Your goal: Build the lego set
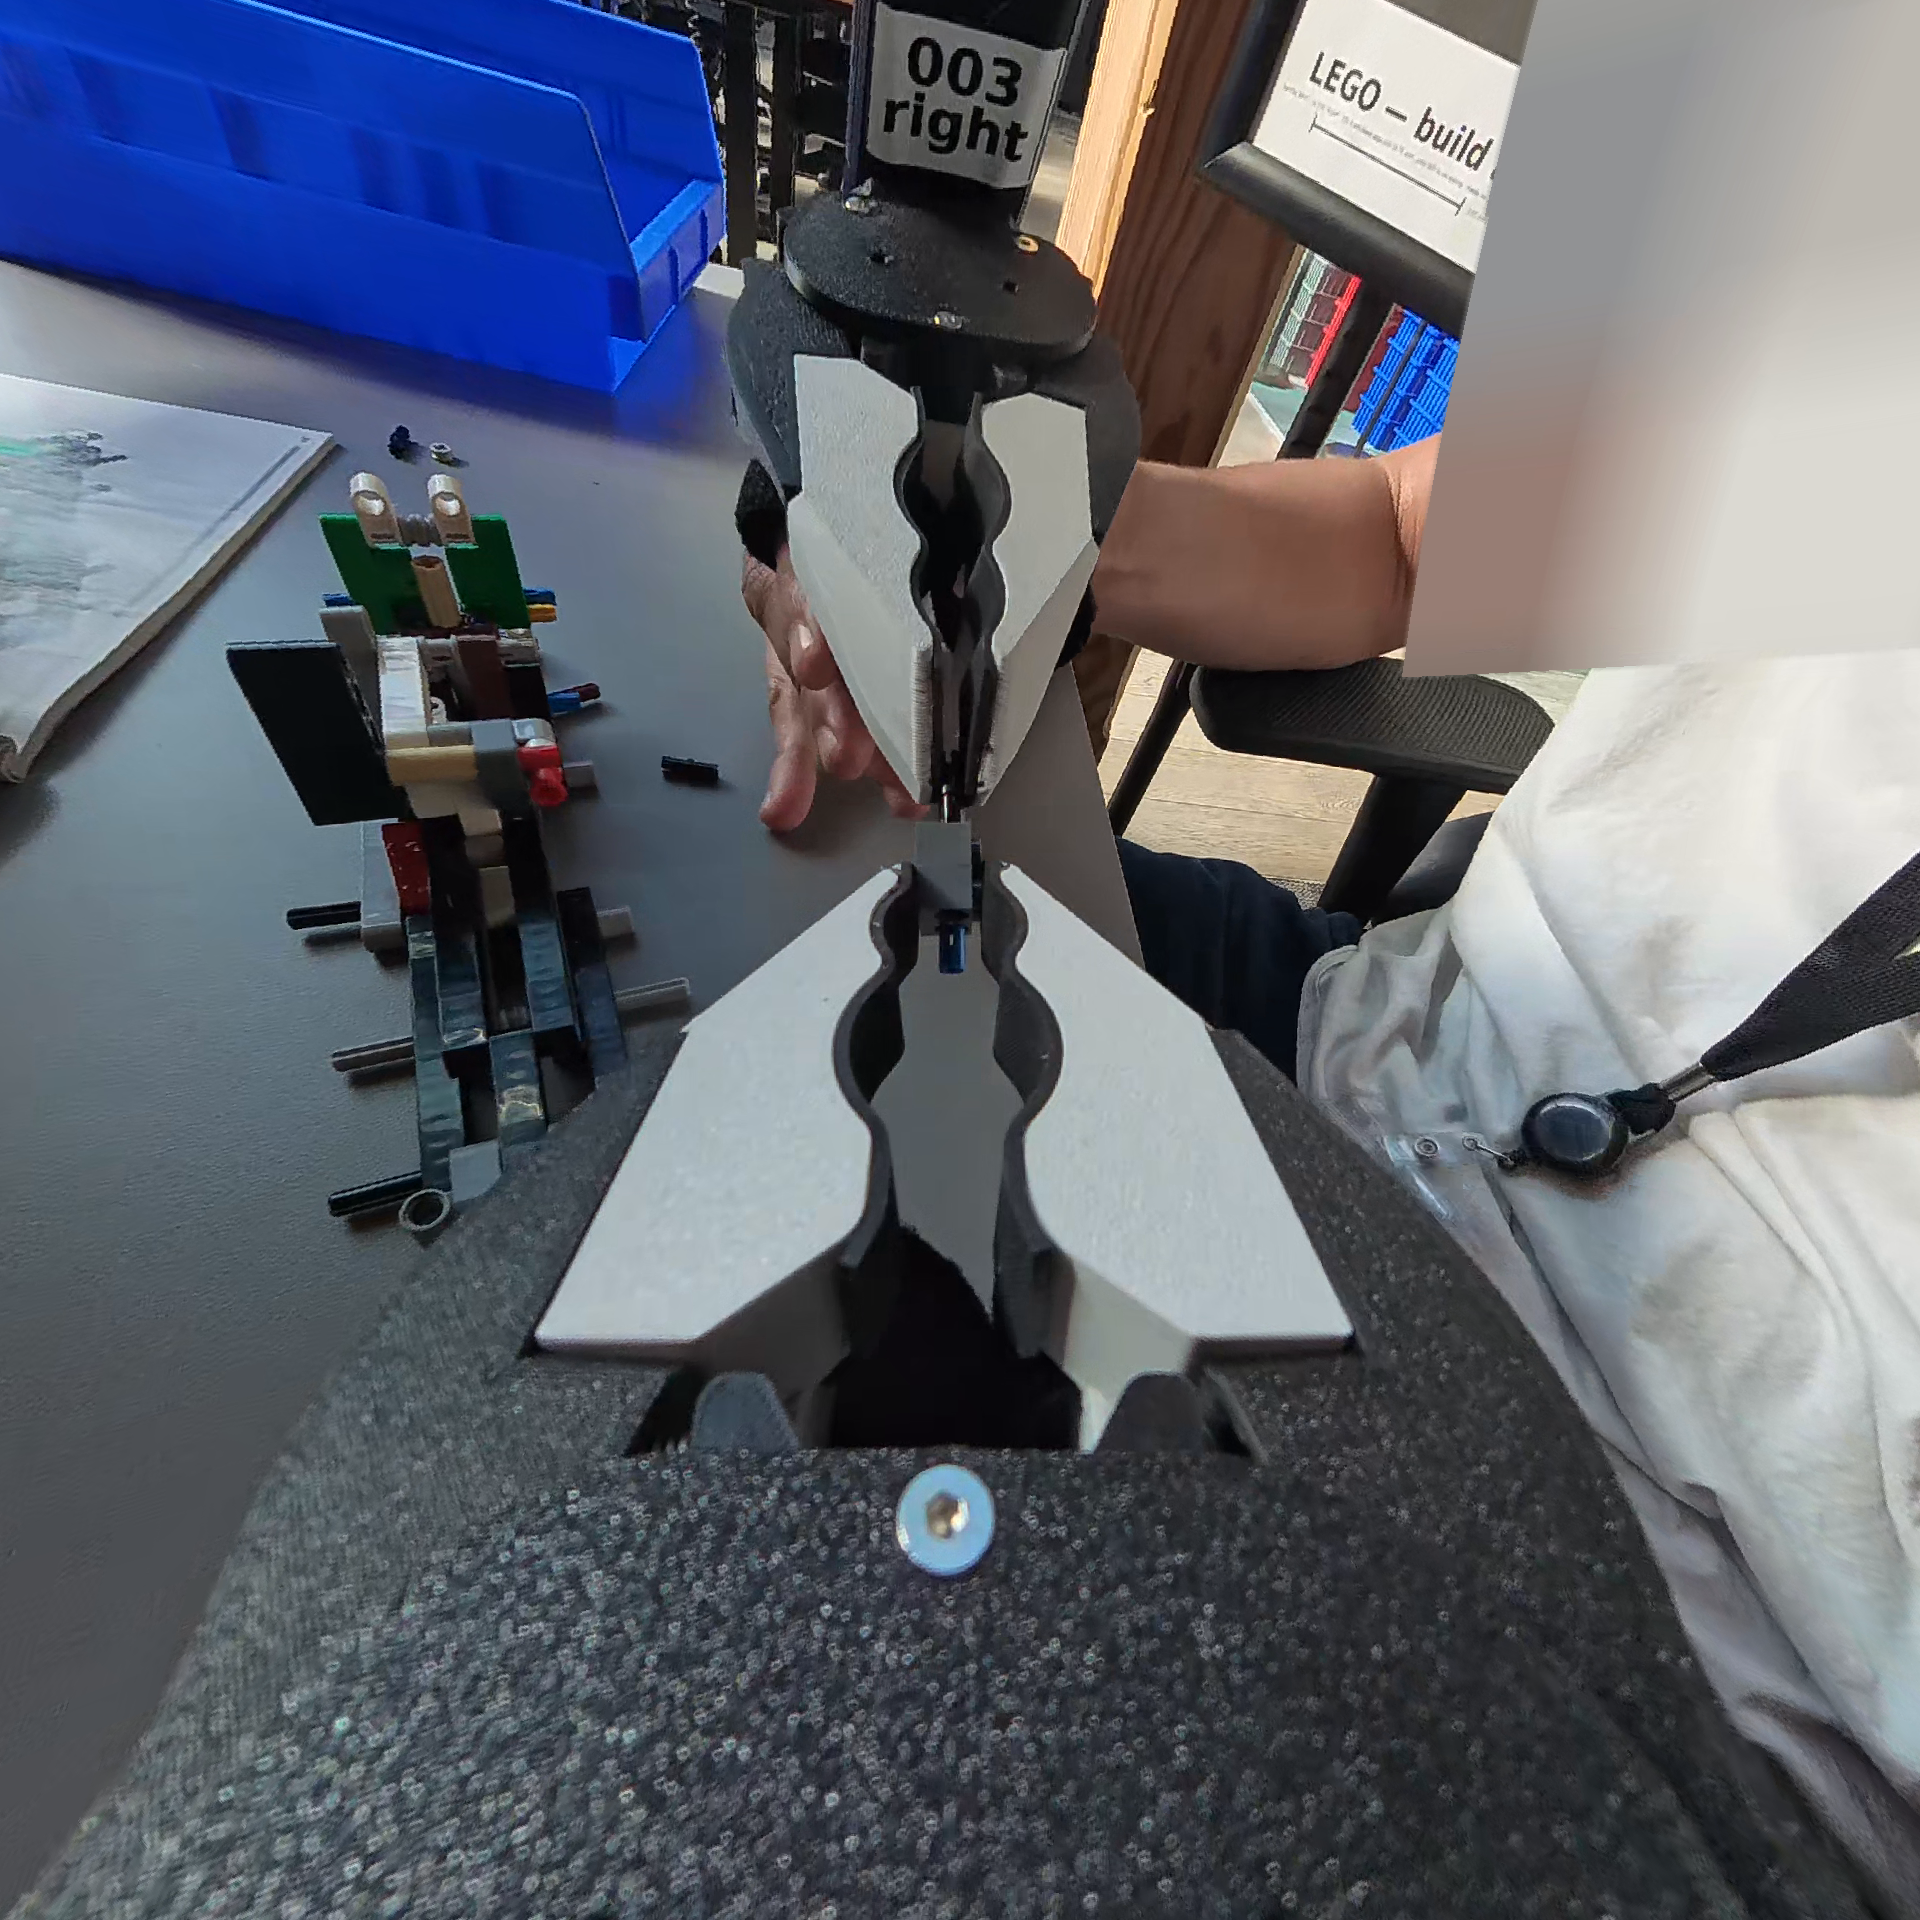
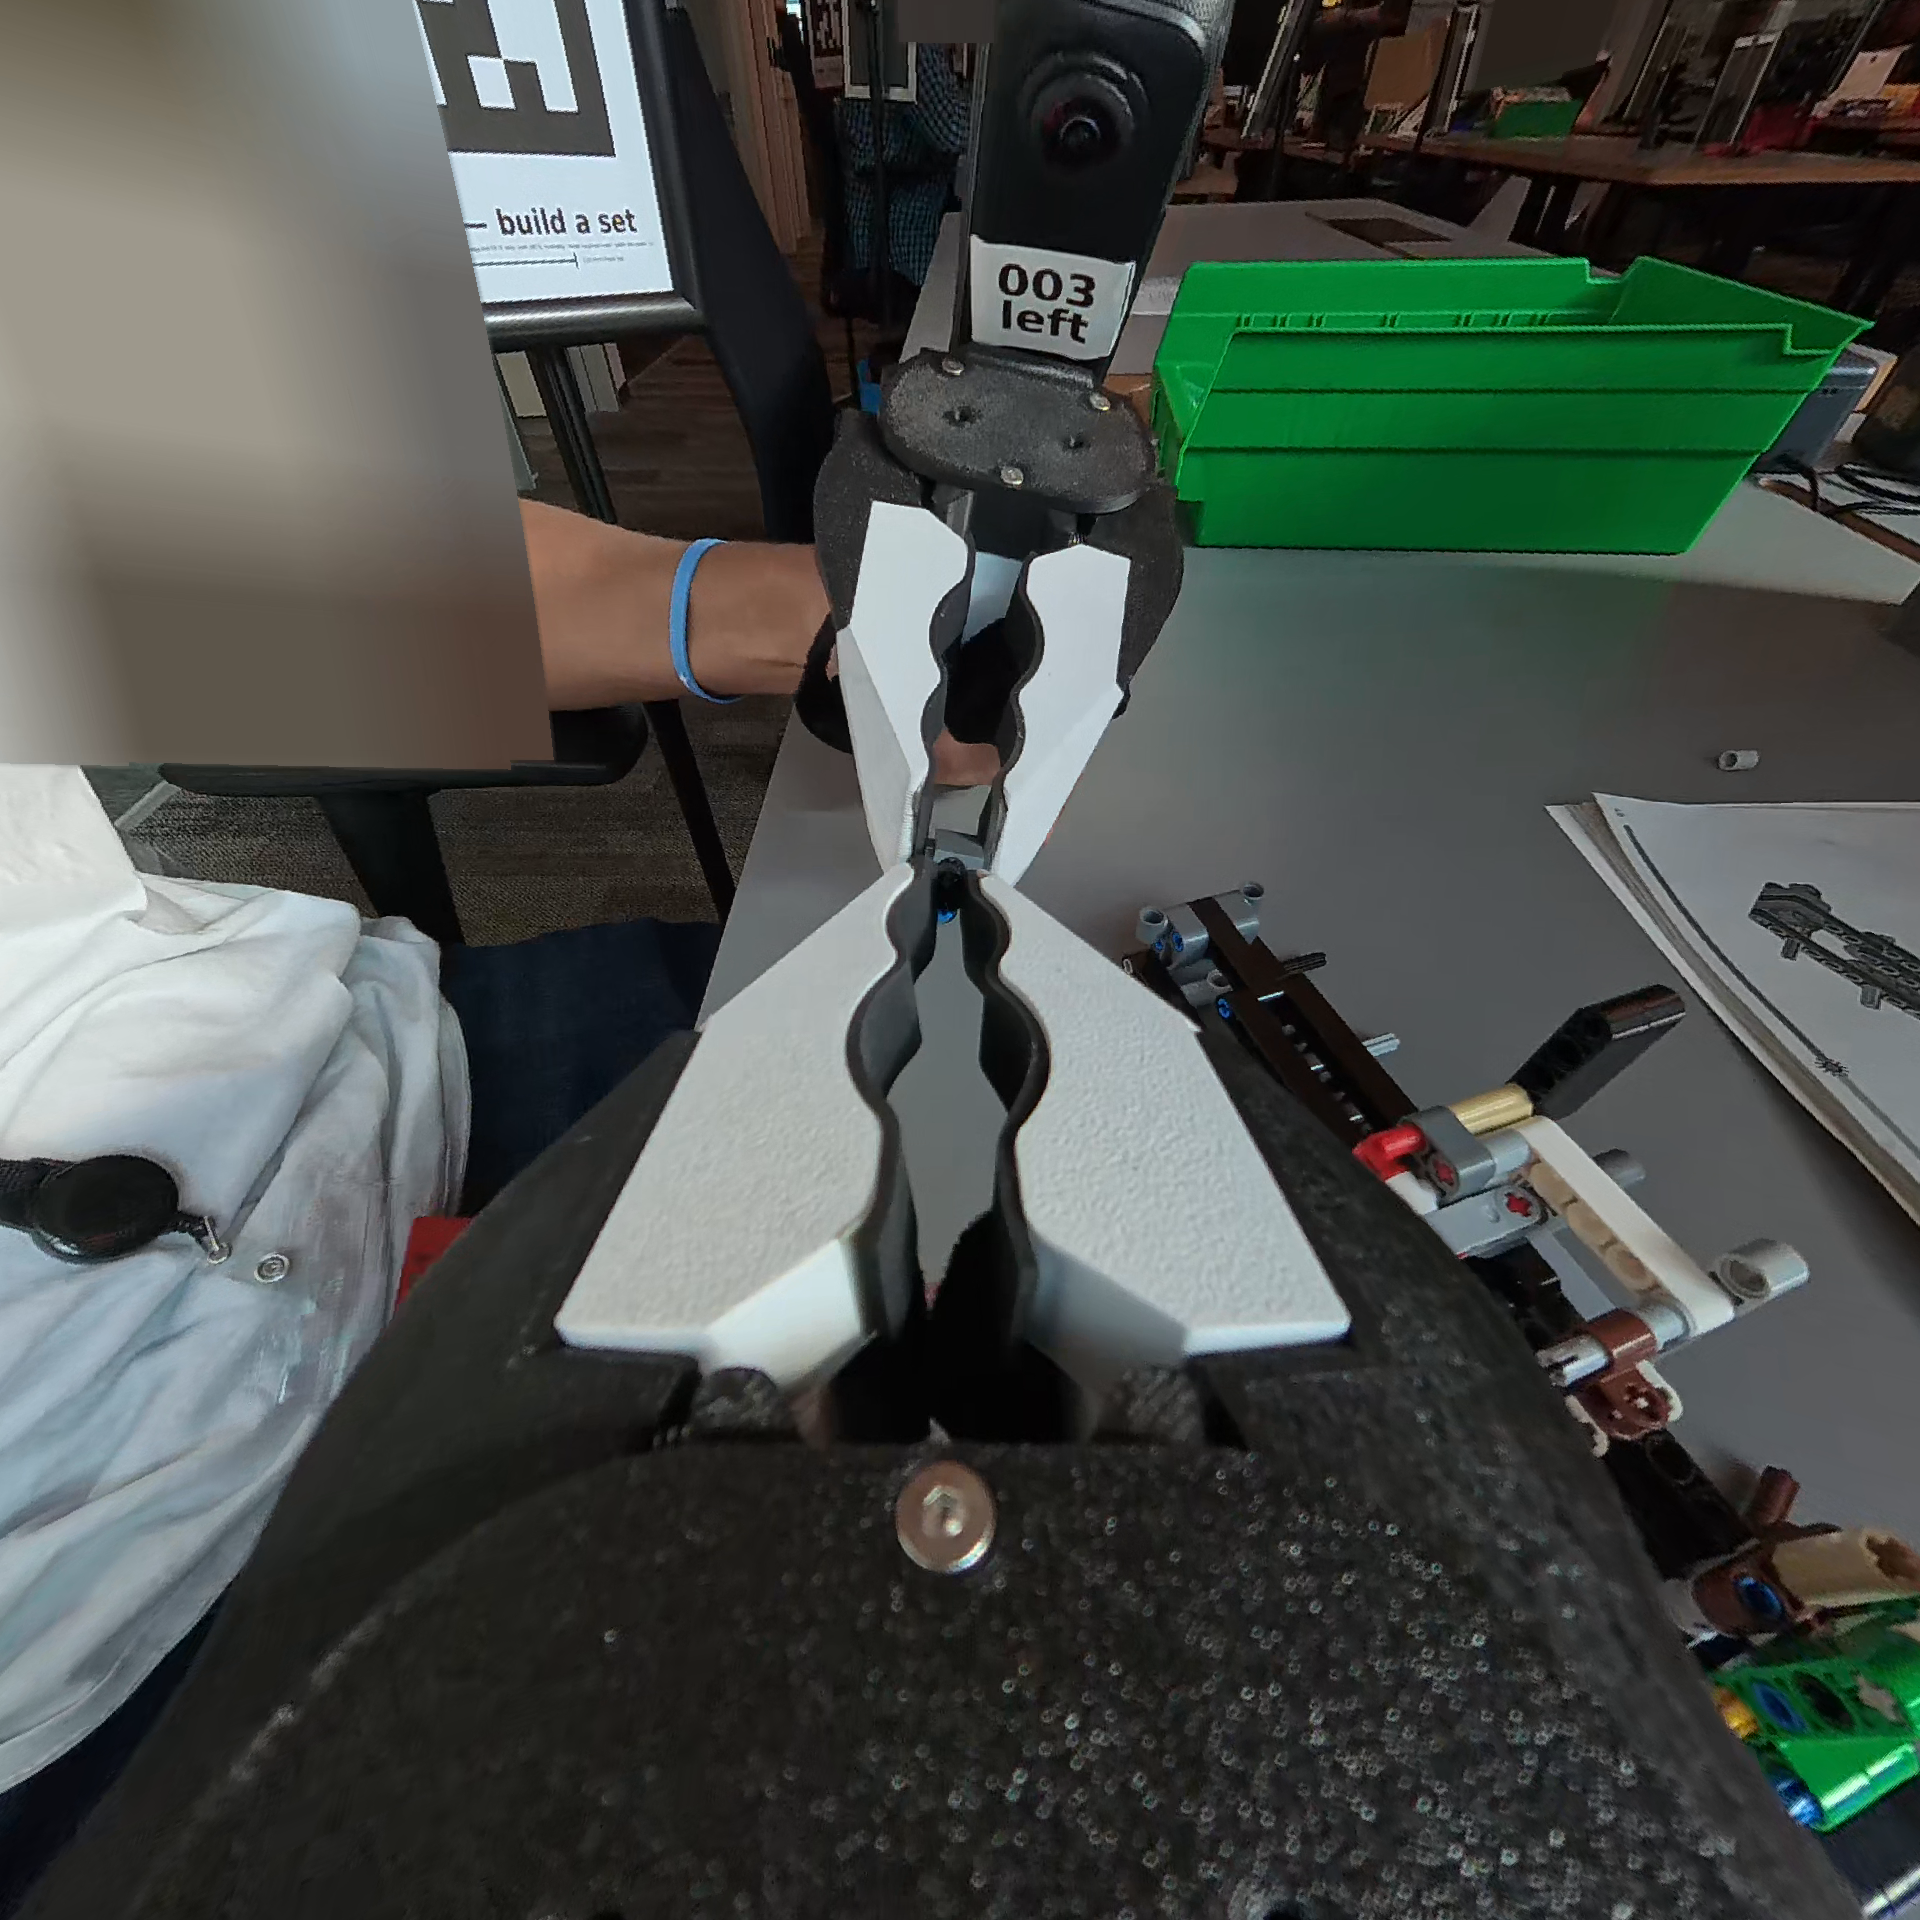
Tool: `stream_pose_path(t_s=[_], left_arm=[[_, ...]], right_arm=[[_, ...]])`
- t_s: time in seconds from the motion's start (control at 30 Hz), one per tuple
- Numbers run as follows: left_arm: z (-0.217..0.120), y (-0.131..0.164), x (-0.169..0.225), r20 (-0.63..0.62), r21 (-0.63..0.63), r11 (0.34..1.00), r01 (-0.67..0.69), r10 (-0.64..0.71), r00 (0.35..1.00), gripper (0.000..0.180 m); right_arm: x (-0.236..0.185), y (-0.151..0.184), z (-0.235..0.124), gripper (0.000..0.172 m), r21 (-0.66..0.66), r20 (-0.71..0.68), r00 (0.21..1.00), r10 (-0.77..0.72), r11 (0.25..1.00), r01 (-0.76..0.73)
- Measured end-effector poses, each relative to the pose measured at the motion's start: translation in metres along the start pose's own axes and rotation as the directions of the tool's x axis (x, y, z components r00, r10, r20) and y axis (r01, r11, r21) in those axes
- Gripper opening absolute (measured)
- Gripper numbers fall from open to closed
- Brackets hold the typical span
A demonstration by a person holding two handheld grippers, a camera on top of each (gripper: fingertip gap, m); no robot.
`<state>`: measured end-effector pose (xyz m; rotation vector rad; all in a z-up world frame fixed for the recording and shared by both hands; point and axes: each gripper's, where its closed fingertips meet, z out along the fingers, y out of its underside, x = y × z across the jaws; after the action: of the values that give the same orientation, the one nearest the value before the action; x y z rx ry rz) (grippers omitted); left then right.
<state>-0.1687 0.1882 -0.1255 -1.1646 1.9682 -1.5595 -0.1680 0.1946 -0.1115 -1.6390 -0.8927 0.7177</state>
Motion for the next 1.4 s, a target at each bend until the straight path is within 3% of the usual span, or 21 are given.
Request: stream_pose_path(t_s=[0.33,0.73,1.4], left_arm=[[0.0009,0.0023,0.0011,-0.047,-0.016,0.998,0.054,-0.055,0.997,0.009],[0.0034,0.0067,0.0013,-0.063,-0.051,0.996,0.074,-0.077,0.995,0.009],[0.0018,0.0020,-0.0011,-0.048,-0.015,0.997,0.074,-0.075,0.996,0.009]], right_arm=[[-0.0003,0.0032,0.0006,0.003,-0.009,-0.019,0.998,-0.056,0.998,0.056],[-0.0019,0.0095,0.0059,0.003,-0.060,0.027,0.999,0.033,0.998,-0.031],[0.0013,0.0020,-0.0006,0.003,0.002,0.006,0.999,0.052,0.999,-0.052]])
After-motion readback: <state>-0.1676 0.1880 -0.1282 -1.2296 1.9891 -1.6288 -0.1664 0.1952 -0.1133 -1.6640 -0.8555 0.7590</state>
